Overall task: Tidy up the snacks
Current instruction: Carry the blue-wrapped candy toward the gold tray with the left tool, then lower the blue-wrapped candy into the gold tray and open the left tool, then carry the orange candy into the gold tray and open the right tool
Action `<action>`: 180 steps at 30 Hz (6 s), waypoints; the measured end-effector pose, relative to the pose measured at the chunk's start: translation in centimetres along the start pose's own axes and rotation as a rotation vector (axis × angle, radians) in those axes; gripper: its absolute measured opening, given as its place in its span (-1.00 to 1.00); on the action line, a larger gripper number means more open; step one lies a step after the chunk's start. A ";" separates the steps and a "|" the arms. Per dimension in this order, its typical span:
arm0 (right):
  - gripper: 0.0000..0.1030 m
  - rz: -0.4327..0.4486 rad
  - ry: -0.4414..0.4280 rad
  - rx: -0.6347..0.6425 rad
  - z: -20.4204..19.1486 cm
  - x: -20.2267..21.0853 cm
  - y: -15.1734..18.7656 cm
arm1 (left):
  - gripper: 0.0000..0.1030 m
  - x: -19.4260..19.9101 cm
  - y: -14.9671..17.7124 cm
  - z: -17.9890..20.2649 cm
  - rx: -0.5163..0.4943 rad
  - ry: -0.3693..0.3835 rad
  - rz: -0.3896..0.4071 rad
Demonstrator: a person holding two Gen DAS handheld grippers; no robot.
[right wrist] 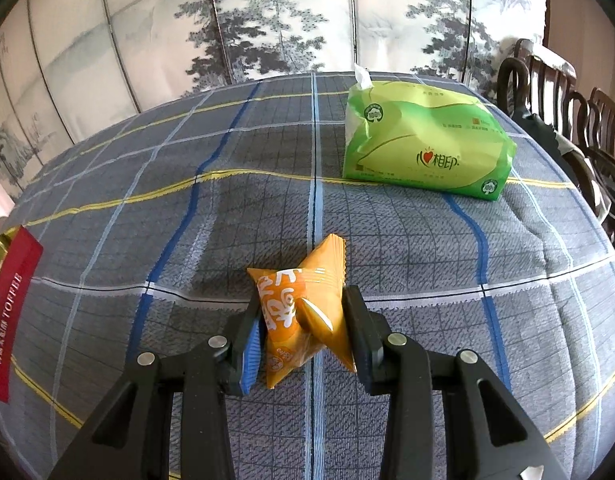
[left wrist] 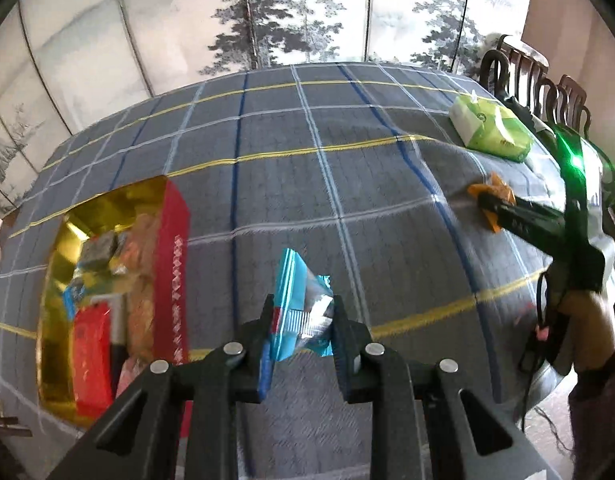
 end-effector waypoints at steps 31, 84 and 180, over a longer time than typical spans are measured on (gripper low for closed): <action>-0.31 0.004 0.049 0.036 -0.5 0.0 0.3 | -0.52 2.8 5.9 -0.4 -0.028 -0.059 0.019; -0.31 0.006 0.064 0.045 -0.4 0.2 0.2 | -0.52 6.0 9.8 -18.1 0.233 -0.259 -0.015; -0.37 0.010 -0.042 0.080 -2.7 3.9 2.8 | -0.18 3.8 10.5 -17.6 0.149 -0.353 -0.003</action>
Point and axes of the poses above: each gripper's, at about its wrist camera, not at the fingertips, and x roughly against the way its jaws point, z to its right, y to its underside, the point moved 1 cm from there along -x, roughly the way its jaws point, and after that the axes turned 11 degrees about -x, right-handed, at the moved point
